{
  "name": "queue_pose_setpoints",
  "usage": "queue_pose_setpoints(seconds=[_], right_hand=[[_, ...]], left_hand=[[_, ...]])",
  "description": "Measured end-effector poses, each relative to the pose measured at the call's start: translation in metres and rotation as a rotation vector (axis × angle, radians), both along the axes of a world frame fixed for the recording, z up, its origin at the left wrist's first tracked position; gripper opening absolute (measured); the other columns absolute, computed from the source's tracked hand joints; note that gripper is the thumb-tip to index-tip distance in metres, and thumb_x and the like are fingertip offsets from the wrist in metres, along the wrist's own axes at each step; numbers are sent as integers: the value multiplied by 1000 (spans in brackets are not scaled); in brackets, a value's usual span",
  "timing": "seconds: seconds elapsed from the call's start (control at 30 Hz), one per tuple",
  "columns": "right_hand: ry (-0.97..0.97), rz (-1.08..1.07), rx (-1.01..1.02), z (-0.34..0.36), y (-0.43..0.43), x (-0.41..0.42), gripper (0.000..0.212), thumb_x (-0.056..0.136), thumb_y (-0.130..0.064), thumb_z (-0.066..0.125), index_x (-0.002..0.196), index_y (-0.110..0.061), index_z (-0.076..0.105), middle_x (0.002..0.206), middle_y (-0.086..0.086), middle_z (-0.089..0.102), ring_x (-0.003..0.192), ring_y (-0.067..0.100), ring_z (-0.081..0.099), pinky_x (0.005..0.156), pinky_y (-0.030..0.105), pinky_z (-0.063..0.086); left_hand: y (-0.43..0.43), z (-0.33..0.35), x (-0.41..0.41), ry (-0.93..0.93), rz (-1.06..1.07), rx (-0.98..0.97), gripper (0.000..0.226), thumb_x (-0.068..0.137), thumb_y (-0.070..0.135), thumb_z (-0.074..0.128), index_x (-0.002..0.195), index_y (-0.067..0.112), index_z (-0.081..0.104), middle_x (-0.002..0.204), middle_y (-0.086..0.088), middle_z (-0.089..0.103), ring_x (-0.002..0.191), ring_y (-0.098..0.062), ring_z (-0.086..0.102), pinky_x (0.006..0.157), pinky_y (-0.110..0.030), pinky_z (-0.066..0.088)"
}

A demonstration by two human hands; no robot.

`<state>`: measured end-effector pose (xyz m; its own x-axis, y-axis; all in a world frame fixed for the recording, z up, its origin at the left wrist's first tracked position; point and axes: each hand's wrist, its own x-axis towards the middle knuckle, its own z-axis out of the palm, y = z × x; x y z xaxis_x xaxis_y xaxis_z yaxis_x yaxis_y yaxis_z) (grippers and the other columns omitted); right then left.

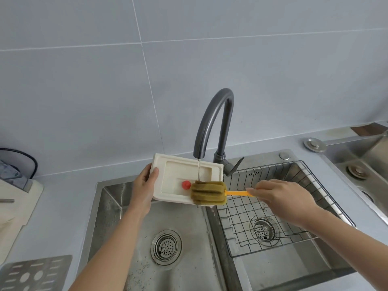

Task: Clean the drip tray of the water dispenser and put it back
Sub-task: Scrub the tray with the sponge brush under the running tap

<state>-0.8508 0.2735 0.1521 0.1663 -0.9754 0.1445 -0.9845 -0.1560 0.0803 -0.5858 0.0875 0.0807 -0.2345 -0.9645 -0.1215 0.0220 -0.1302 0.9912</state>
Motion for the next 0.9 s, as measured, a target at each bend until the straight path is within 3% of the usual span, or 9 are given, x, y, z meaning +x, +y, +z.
queue_pose_setpoints(seconds=[0.07, 0.13, 0.3, 0.47, 0.6, 0.73, 0.9], right_hand=[[-28, -68, 72, 2, -2, -2, 36, 74, -6, 71, 104, -27, 69, 81, -8, 68, 67, 20, 64, 41, 32, 50], [-57, -115, 103, 6, -2, -4, 31, 86, -10, 57, 109, -29, 64, 88, -7, 66, 73, 24, 63, 48, 33, 49], [-72, -176, 114, 17, -6, 0, 28, 92, -17, 48, 114, -31, 59, 94, -8, 64, 71, 30, 62, 53, 33, 46], [-11, -209, 173, 19, -12, 16, 39, 94, -13, 39, 127, -32, 45, 105, -10, 59, 79, 25, 60, 54, 28, 35], [94, -255, 235, 17, -11, 31, 39, 88, -4, 36, 121, -23, 44, 112, -8, 56, 88, 23, 59, 55, 30, 33], [131, -275, 320, 17, -8, 43, 34, 87, 1, 36, 116, -15, 47, 106, -1, 55, 89, 24, 60, 59, 31, 36], [128, -282, 402, 25, 3, 49, 32, 87, 2, 36, 112, -14, 50, 103, 1, 55, 89, 25, 60, 62, 31, 38]], left_hand=[[2, -1, 1, -5, -4, -15, 21, 93, 21, 47, 89, 33, 63, 92, 4, 66, 86, -14, 59, 73, -33, 46], [3, -1, 3, -15, -5, -30, 23, 93, 22, 46, 87, 35, 64, 88, 9, 67, 83, -12, 60, 70, -29, 47], [2, 2, 6, -26, 2, -44, 26, 92, 24, 47, 85, 42, 65, 80, 19, 69, 76, 1, 62, 66, -22, 48], [7, 4, 1, -35, -5, -79, 25, 91, 24, 50, 86, 44, 65, 82, 19, 69, 83, -7, 59, 73, -26, 49], [9, 6, 0, -48, -7, -142, 23, 91, 22, 50, 92, 42, 61, 92, 13, 66, 86, -8, 59, 77, -30, 47], [10, 9, -4, -64, -22, -183, 21, 91, 23, 50, 95, 42, 58, 93, 14, 65, 83, 1, 61, 72, -23, 49], [12, 5, -8, -63, 14, -185, 17, 91, 22, 50, 105, 27, 58, 94, 9, 65, 81, 0, 60, 62, -9, 47]])
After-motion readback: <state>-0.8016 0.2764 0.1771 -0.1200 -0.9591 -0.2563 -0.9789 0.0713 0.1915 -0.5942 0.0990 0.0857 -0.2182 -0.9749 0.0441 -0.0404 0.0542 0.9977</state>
